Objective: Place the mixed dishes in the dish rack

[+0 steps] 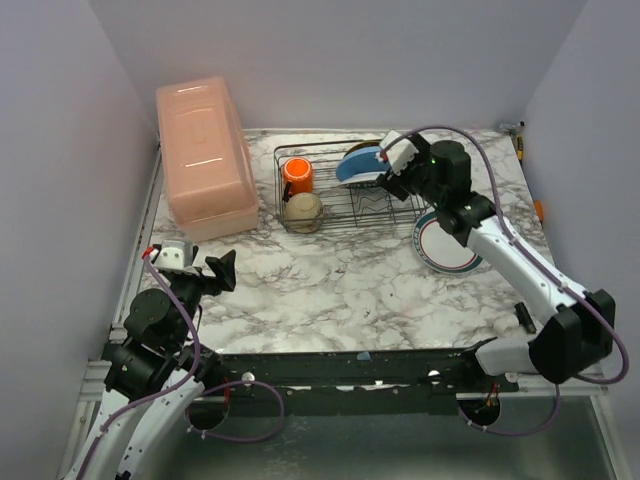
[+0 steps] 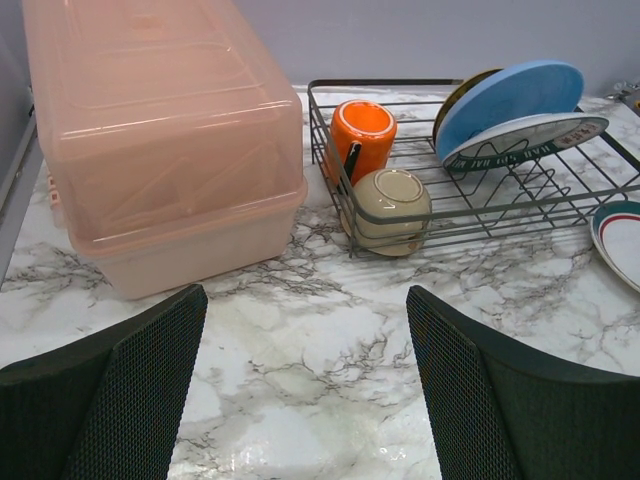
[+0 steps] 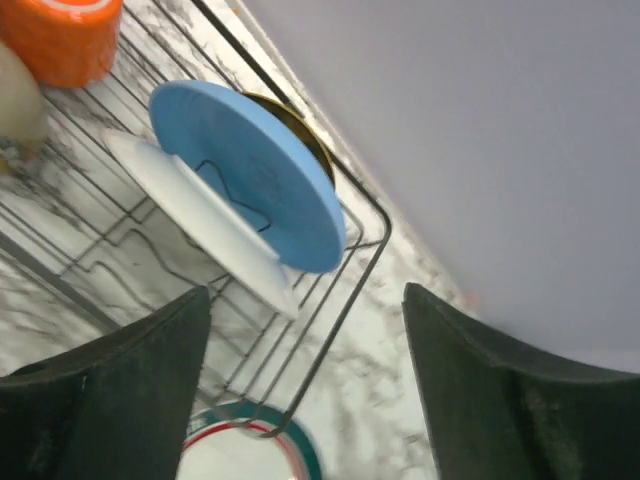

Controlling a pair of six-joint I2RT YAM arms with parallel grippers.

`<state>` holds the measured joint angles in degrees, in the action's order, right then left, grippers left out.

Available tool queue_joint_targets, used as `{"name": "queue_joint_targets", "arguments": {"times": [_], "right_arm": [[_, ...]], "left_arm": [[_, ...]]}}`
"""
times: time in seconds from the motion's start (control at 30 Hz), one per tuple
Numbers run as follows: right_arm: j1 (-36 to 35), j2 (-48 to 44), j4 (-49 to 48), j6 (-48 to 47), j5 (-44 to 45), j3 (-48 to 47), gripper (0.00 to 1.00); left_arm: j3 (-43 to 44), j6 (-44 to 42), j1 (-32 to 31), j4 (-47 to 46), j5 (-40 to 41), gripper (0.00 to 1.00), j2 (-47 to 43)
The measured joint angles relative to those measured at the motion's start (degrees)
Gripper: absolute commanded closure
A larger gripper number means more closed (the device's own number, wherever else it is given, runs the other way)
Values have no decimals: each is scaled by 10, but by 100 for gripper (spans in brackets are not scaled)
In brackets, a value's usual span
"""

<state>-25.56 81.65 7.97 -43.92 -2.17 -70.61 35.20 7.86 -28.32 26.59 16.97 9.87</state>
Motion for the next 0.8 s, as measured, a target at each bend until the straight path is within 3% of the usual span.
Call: {"name": "queue_joint_targets", "arguments": {"times": [0.2,0.37,0.53,0.8], "right_arm": [[0,-142,-66,173,57,143,0],[0,-212,-88,362,172,219,0],[0,-242,-82,507,245,251,0],[1,-222,-28,663,252,250,0]], "left_arm": [[0,0,-3,-1,0,19,0],[0,0,-3,-1,0,19,0],[0,0,-7,-1,0,19,0],[0,0,-12,-1,0,19,0]]}}
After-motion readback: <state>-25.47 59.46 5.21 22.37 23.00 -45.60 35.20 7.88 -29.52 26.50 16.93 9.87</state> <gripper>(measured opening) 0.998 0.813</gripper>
